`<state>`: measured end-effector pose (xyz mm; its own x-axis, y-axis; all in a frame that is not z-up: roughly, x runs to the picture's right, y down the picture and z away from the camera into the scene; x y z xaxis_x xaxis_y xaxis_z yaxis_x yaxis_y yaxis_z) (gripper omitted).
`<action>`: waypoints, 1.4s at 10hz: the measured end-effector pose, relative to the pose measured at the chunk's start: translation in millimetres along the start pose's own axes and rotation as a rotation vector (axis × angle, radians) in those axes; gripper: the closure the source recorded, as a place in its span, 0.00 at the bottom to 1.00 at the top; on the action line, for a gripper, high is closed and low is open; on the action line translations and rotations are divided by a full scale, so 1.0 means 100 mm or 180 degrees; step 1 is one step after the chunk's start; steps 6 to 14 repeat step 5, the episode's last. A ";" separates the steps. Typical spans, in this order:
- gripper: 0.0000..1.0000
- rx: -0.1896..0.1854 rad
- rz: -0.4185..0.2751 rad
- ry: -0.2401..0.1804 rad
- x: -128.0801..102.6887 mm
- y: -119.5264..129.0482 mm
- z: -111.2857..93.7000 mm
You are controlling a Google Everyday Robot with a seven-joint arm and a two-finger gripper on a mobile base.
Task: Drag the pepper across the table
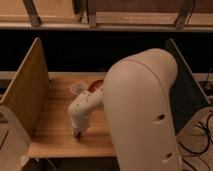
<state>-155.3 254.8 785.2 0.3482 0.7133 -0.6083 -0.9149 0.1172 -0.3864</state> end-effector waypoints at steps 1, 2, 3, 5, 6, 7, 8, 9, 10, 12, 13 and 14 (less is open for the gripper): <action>1.00 -0.0038 -0.0073 0.0042 0.07 0.12 0.04; 1.00 -0.0077 -0.0124 0.0071 0.14 0.22 0.07; 1.00 -0.0118 -0.0161 0.0087 0.19 0.29 0.08; 1.00 -0.0146 -0.0190 0.0099 0.23 0.33 0.08; 1.00 -0.0146 -0.0190 0.0099 0.23 0.33 0.08; 1.00 -0.0146 -0.0190 0.0099 0.23 0.33 0.08; 1.00 -0.0146 -0.0190 0.0099 0.23 0.33 0.08; 1.00 -0.0146 -0.0190 0.0099 0.23 0.33 0.08; 1.00 -0.0146 -0.0190 0.0099 0.23 0.33 0.08; 1.00 -0.0146 -0.0190 0.0099 0.23 0.33 0.08; 1.00 -0.0146 -0.0190 0.0099 0.23 0.33 0.08; 1.00 -0.0146 -0.0190 0.0099 0.23 0.33 0.08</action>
